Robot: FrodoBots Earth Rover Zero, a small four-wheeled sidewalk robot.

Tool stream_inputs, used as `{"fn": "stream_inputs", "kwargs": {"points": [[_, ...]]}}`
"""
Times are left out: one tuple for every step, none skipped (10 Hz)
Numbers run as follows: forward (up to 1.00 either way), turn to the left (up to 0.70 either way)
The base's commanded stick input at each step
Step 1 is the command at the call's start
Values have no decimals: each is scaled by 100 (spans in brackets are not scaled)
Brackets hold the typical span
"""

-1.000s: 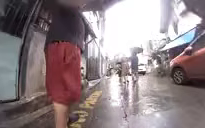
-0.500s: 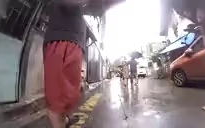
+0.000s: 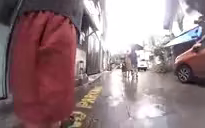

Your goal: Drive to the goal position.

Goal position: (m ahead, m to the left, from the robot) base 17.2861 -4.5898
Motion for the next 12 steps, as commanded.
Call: {"fn": "stream_inputs", "kwargs": {"points": [[84, 0], [84, 0], [84, 0], [84, 0], [84, 0], [84, 0], [84, 0], [84, 0], [84, 0], [87, 0], [98, 0], [99, 0]]}}
